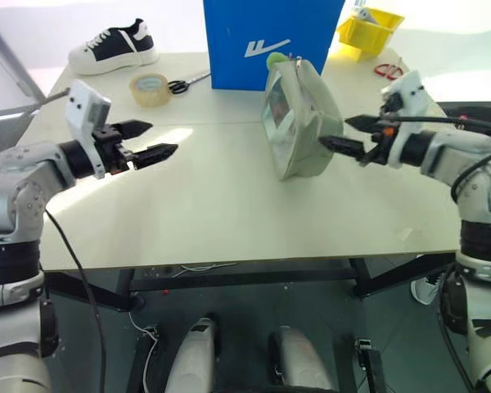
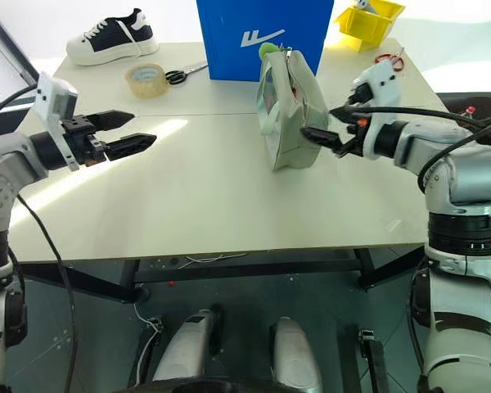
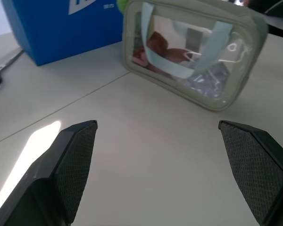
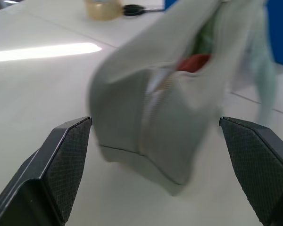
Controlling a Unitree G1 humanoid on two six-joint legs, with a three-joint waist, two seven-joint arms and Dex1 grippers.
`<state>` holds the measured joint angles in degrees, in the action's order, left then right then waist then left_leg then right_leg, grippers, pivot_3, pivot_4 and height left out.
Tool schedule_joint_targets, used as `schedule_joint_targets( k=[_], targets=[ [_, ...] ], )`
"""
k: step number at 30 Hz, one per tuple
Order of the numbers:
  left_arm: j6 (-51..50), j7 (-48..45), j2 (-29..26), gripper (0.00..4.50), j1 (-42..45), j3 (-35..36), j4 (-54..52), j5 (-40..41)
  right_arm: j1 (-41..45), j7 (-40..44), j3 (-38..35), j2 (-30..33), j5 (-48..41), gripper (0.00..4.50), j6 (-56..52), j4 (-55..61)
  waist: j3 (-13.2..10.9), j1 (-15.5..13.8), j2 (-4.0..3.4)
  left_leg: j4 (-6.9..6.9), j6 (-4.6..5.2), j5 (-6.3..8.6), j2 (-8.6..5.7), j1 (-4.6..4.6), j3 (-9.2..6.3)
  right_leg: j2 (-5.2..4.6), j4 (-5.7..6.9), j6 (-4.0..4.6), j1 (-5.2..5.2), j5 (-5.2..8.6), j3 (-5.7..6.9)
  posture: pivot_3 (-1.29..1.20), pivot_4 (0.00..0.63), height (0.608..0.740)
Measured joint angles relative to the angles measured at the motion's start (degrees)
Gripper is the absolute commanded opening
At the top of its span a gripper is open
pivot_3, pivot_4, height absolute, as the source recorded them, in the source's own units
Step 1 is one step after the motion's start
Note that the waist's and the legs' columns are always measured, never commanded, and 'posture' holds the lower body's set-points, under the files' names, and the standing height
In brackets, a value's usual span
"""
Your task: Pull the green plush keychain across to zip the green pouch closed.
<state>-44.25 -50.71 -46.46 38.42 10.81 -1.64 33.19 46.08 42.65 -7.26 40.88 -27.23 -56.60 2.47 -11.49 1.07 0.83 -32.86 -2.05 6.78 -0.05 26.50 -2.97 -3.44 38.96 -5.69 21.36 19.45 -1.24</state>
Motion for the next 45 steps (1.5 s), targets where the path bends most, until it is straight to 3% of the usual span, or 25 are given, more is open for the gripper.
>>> schedule_joint_targets(
  k=[12,21,31,34,41,45],
  targets=[
    [2.6,0.0,-0.9,4.39,2.7,-0.3,3.7,-1.5,4.8,-6.8,1.3,-1.1,0.9,4.5,-2.0,2.2,0.0,-0.1,0.0,-0.03,0.0,0.0,-0.03,0.02,-0.04,-0.15,0.0,0.0,0.05,0.0,-0.06,0.0,0.15,0.74],
    [0.7,-0.7,0.0,4.39,6.2,-1.2,-3.7,1.2,10.6,-13.8,7.9,-10.5,6.0,4.5,0.3,-0.7,0.0,-0.1,0.01,-0.04,0.0,-0.01,-0.05,0.03,-0.02,-0.05,0.02,-0.01,0.03,-0.01,-0.04,0.0,0.15,0.74],
    [-2.6,-2.3,0.4,4.39,11.2,-4.4,-9.8,4.4,9.1,-16.5,13.6,-13.1,12.9,4.5,5.0,-5.9,0.0,0.0,0.01,-0.08,0.0,-0.01,-0.1,0.0,0.12,0.09,0.09,-0.03,0.01,-0.01,-0.03,0.0,0.15,0.74],
    [-2.7,-2.5,0.4,4.5,11.2,-4.7,-9.9,4.5,9.1,-16.4,13.8,-13.1,14.5,3.64,6.8,-7.8,0.0,0.1,0.01,-0.08,0.0,-0.01,-0.08,-0.01,0.12,0.14,0.13,-0.02,0.03,-0.01,-0.04,0.0,0.15,0.74],
    [-2.2,-2.5,0.3,4.5,11.1,-4.7,-9.2,3.6,9.1,-14.8,13.8,-13.8,16.0,0.12,10.8,-10.7,0.0,0.1,0.01,-0.11,0.0,-0.02,-0.07,-0.02,0.11,0.17,0.15,-0.02,0.01,-0.01,-0.04,0.0,0.15,0.74],
    [-1.5,-2.4,-0.3,4.5,11.1,-4.5,-6.9,3.1,8.6,-7.9,14.4,-13.6,16.1,0.05,18.4,-12.5,0.0,0.1,0.01,-0.11,0.0,-0.02,-0.08,-0.01,0.11,0.18,0.15,-0.03,0.02,-0.01,-0.04,0.0,0.15,0.74]
  ],
)
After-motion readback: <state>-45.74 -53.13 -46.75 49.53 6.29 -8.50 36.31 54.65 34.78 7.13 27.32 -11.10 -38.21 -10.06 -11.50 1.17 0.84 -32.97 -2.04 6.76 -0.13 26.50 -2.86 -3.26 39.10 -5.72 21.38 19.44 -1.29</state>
